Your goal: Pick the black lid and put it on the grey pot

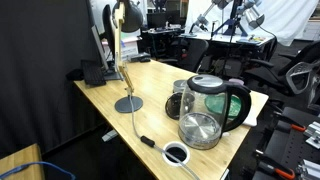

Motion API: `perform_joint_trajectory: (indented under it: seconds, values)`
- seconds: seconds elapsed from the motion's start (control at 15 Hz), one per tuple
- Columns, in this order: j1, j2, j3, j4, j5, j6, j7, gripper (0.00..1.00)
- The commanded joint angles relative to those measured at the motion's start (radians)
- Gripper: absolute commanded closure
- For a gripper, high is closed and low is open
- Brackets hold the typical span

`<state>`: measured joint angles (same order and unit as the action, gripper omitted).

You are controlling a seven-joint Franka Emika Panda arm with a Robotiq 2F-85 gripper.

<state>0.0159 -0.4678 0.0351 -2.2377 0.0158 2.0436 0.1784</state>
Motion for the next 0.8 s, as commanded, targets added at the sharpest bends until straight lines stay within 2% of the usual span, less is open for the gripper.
perform_joint_trajectory:
  seconds: [0.0,0.47,0.73]
  values:
    - [-0.008,0.0,0.006,0.002,0.004,-0.003,-0.003,0.0]
    - [-0.007,0.005,0.011,-0.001,-0.005,0.003,-0.006,0.0]
    - [0.012,0.039,0.062,-0.031,-0.074,0.042,-0.026,0.0]
